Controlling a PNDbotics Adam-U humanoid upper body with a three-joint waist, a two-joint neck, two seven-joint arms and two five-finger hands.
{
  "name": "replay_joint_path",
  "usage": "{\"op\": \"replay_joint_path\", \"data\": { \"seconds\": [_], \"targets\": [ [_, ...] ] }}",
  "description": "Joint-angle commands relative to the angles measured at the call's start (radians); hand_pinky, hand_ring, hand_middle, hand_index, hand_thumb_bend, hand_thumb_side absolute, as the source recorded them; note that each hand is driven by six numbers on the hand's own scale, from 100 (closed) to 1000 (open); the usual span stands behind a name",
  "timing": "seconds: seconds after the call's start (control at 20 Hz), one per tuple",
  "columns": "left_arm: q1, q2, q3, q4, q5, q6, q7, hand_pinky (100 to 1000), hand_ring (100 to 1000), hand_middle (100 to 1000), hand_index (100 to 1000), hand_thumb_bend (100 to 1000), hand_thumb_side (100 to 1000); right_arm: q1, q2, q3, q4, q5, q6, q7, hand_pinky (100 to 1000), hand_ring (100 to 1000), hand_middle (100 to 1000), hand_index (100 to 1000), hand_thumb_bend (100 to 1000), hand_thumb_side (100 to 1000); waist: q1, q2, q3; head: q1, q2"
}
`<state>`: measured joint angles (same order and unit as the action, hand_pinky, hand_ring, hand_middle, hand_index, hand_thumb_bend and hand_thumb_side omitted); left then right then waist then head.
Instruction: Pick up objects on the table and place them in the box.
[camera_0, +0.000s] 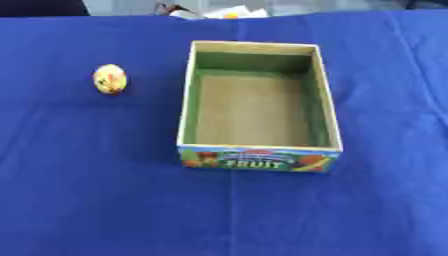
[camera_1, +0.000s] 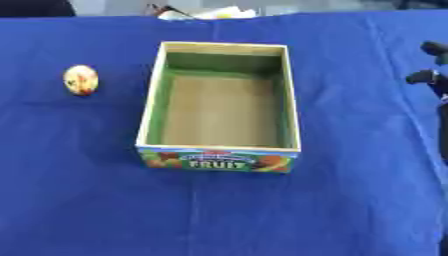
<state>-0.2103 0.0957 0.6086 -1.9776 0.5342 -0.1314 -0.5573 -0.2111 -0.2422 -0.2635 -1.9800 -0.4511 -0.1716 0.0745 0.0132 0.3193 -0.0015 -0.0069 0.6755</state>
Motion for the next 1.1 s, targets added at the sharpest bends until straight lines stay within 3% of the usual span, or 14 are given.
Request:
{"op": "replay_joint_path", "data": {
  "seconds": [0.05,0.5,0.8,1.1],
  "targets": [
    [-0.005,0.018,0.003,-0.022,0.0,-0.003,-0.006,637,536,550,864,100,995,-0.009,-0.016,-0.001,-0.02,-0.003,-0.003,0.004,502,747,489,834,100,1000,0.001,-0.014,0.001,0.004,-0.006],
    [-0.003,0.018,0.003,-0.022,0.006,-0.009,-0.004,637,535,550,863,100,991,-0.011,-0.016,-0.001,-0.02,-0.001,0.001,0.004,502,747,489,834,100,1000,0.003,-0.014,0.005,0.008,-0.012],
    [0.0,0.032,0.002,-0.022,0.004,-0.013,-0.004,636,536,551,863,100,982,-0.01,-0.018,-0.003,-0.02,-0.005,0.002,-0.001,502,746,489,833,100,1000,0.004,-0.019,0.002,0.001,0.017],
    [0.006,0.114,-0.01,-0.022,0.03,-0.069,0.015,628,538,556,860,100,959,-0.012,-0.024,-0.005,-0.02,-0.017,0.006,-0.007,502,745,490,832,100,1000,0.011,-0.029,-0.009,0.018,0.037]
  ]
}}
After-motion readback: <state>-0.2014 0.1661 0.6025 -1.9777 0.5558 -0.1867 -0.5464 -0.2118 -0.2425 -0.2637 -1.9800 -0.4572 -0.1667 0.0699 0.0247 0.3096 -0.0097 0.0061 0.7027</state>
